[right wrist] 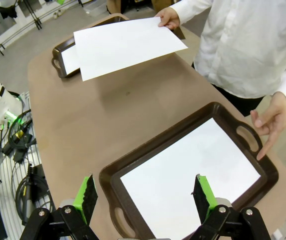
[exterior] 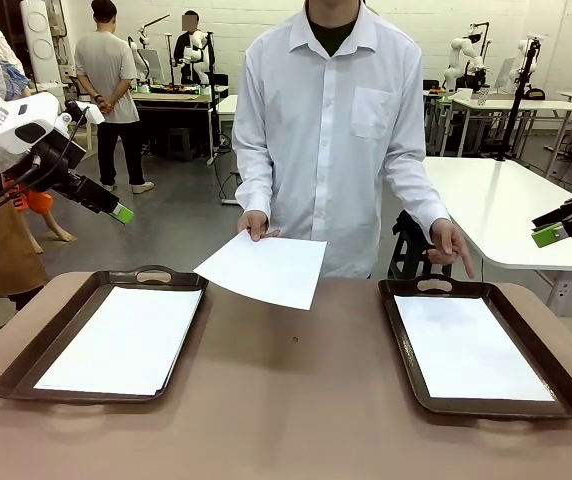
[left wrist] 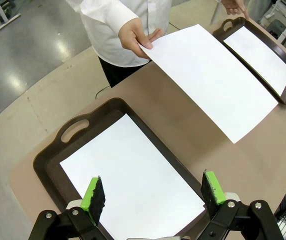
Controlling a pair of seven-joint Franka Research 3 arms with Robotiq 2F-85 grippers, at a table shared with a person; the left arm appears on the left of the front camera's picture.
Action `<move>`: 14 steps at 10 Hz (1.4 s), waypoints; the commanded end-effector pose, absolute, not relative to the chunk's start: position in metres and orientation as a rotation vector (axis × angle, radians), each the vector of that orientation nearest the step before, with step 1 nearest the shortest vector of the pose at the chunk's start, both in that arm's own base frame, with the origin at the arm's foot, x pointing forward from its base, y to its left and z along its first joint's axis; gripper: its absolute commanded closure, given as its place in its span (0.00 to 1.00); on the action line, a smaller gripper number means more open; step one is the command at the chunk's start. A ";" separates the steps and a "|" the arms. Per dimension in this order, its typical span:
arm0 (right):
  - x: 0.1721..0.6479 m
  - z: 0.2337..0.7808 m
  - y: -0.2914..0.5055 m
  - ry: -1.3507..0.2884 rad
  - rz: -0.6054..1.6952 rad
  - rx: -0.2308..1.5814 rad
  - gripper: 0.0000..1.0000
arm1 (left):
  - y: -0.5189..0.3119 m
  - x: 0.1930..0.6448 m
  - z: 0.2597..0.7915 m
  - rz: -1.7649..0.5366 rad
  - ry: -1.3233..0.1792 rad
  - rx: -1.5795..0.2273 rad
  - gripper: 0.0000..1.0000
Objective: Sort the A4 documents.
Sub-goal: Receive the A4 Paper.
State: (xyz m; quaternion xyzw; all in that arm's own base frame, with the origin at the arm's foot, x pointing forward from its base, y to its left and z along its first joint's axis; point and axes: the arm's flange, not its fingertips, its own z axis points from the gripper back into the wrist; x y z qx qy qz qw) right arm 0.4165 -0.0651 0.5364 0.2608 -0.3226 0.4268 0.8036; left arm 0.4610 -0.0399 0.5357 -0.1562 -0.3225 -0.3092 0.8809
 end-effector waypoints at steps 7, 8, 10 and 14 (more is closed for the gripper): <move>0.416 0.535 -0.064 -0.693 0.925 0.559 0.00 | -0.038 0.460 0.535 -0.649 -0.674 -0.335 0.00; 0.416 0.536 -0.065 -0.691 0.914 0.559 0.00 | -0.038 0.460 0.535 -0.649 -0.674 -0.335 0.00; 0.445 0.517 -0.048 -0.587 0.806 0.682 0.00 | -0.038 0.460 0.535 -0.649 -0.674 -0.335 0.00; 0.486 0.489 0.016 -0.415 0.684 0.851 0.00 | -0.038 0.460 0.535 -0.649 -0.674 -0.335 0.00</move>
